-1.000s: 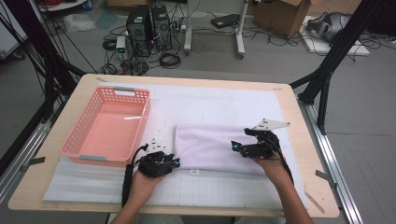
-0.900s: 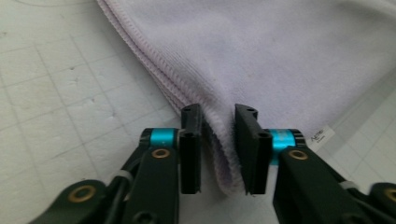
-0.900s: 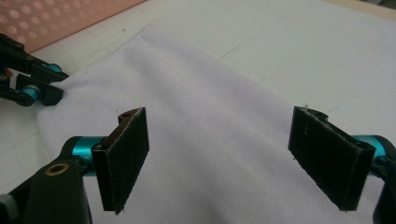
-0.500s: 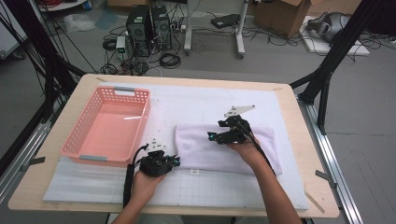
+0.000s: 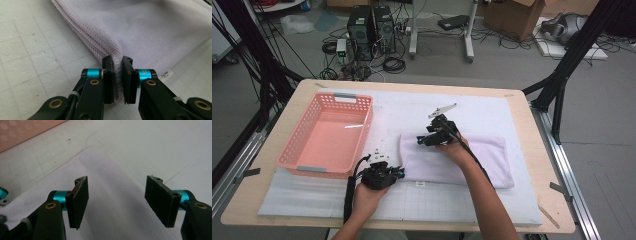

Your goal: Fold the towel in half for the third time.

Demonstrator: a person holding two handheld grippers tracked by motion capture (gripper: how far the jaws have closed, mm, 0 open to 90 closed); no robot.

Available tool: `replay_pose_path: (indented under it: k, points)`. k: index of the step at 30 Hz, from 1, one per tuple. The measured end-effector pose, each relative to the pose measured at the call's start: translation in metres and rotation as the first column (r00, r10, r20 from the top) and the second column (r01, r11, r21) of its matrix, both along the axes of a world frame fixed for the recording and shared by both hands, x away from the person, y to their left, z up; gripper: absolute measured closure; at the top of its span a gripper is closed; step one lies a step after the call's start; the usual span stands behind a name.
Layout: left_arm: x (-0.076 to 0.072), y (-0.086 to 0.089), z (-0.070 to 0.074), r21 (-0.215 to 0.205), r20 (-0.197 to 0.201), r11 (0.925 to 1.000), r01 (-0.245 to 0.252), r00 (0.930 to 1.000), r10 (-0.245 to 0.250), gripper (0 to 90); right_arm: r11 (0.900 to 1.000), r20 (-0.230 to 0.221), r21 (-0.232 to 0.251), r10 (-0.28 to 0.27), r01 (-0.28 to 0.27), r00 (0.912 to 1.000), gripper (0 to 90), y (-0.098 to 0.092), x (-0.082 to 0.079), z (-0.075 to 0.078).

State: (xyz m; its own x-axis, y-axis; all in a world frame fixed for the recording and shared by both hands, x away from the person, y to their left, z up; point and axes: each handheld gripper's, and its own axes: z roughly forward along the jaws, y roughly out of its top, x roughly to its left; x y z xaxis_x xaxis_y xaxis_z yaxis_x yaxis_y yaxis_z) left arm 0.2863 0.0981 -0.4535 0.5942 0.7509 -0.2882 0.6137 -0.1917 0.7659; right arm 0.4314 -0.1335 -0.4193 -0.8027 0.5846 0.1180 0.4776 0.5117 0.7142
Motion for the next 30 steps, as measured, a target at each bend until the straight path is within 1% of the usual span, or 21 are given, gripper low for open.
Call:
replay_pose_path:
  k: [2,4,5,6,7,8,9,10,11,14,16,17,18,19,20,22,23,25,26,27,30]
  points:
    - [0.0,0.0,0.0,-0.009,-0.011,0.9999,-0.008,0.9999,0.008,82.0,1.0,-0.003,-0.007,0.007,-0.007,1.0,36.4,0.007,0.003,-0.004]
    - [0.0,0.0,0.0,-0.008,-0.008,0.9999,-0.007,0.9999,0.007,82.1,1.0,-0.008,-0.013,0.003,-0.003,1.0,36.3,0.011,0.005,-0.006]
    - [0.0,0.001,0.0,-0.009,-0.009,0.9999,-0.008,0.9999,0.008,82.1,0.999,-0.017,-0.033,0.008,-0.008,0.9998,36.5,0.018,0.009,-0.009]
    - [0.0,0.001,0.0,-0.01,-0.012,0.9999,-0.008,0.9999,0.008,82.1,0.999,-0.017,-0.033,0.008,-0.008,0.9998,36.5,0.018,0.009,-0.009]
    - [0.0,0.001,0.0,-0.015,-0.015,0.9999,-0.008,0.9999,0.007,82.1,0.999,-0.02,-0.049,0.019,-0.02,0.9996,38.9,0.027,0.012,-0.01]
    - [0.0,0.001,0.0,-0.015,-0.015,0.9999,-0.008,0.9999,0.007,82.1,0.998,-0.02,-0.057,0.03,-0.031,0.9994,41.2,0.03,0.013,-0.01]
    - [0.0,0.002,0.0,-0.016,-0.015,0.9998,-0.008,0.9999,0.008,82.1,0.998,-0.02,-0.057,0.03,-0.031,0.9994,41.2,0.03,0.013,-0.01]
    - [-0.001,0.002,0.0,-0.015,-0.016,0.9998,-0.011,0.9998,0.011,82.2,0.995,-0.025,-0.087,0.051,-0.053,0.9984,45.4,0.039,0.016,-0.012]
    - [-0.002,0.003,0.0,-0.021,-0.023,0.9997,-0.015,0.9996,0.014,82.2,0.994,-0.037,-0.098,0.054,-0.057,0.9979,47.0,0.041,0.016,-0.012]
    - [-0.002,0.007,0.0,-0.028,-0.033,0.9994,-0.02,0.9993,0.019,82.6,0.989,-0.031,-0.12,0.089,-0.092,0.9956,54.4,0.046,0.02,-0.012]
    - [-0.003,0.007,0.0,-0.031,-0.036,0.9992,-0.024,0.9991,0.023,83.0,0.985,-0.041,-0.127,0.11,-0.115,0.9931,64.0,0.047,0.021,-0.011]
    - [-0.003,0.008,0.0,-0.03,-0.038,0.9993,-0.022,0.9991,0.02,83.1,0.983,-0.045,-0.131,0.12,-0.125,0.9917,71.8,0.048,0.02,-0.01]
    - [-0.003,0.009,0.0,-0.031,-0.04,0.9993,-0.023,0.9989,0.022,83.4,0.981,-0.037,-0.135,0.135,-0.139,0.9901,78.2,0.049,0.02,-0.009]
    - [-0.003,0.01,0.0,-0.031,-0.046,0.9993,-0.022,0.9987,0.02,83.7,0.98,-0.028,-0.141,0.139,-0.142,0.9898,80.1,0.05,0.019,-0.008]
    - [-0.003,0.011,0.0,-0.032,-0.048,0.9993,-0.021,0.9986,0.019,83.9,0.98,-0.024,-0.138,0.14,-0.142,0.9899,81.4,0.05,0.019,-0.008]
    - [-0.003,0.012,0.001,-0.03,-0.05,0.9993,-0.02,0.9986,0.019,84.2,0.984,-0.015,-0.112,0.138,-0.138,0.9904,82.2,0.05,0.019,-0.006]
    - [-0.005,0.014,0.002,-0.027,-0.05,0.9992,-0.028,0.9984,0.027,84.3,0.987,-0.012,-0.09,0.135,-0.135,0.9908,82.3,0.05,0.018,-0.004]
    - [-0.005,0.016,0.003,-0.026,-0.048,0.9991,-0.032,0.9984,0.031,84.4,0.989,0.011,-0.051,0.14,-0.139,0.9901,82.3,0.051,0.017,-0.001]
    - [-0.006,0.019,0.006,-0.048,-0.047,0.9981,-0.04,0.9982,0.038,84.5,0.989,0.024,-0.036,0.143,-0.142,0.9894,82.3,0.051,0.017,0.001]
    - [-0.006,0.021,0.009,-0.06,-0.043,0.9974,-0.04,0.9983,0.038,84.5,0.989,0.031,-0.027,0.147,-0.146,0.9886,82.3,0.05,0.017,0.003]
    - [-0.007,0.024,0.017,-0.123,-0.027,0.9921,-0.027,0.9994,0.024,84.5,0.99,0.034,0.017,0.14,-0.14,0.9896,82.2,0.045,0.015,0.008]
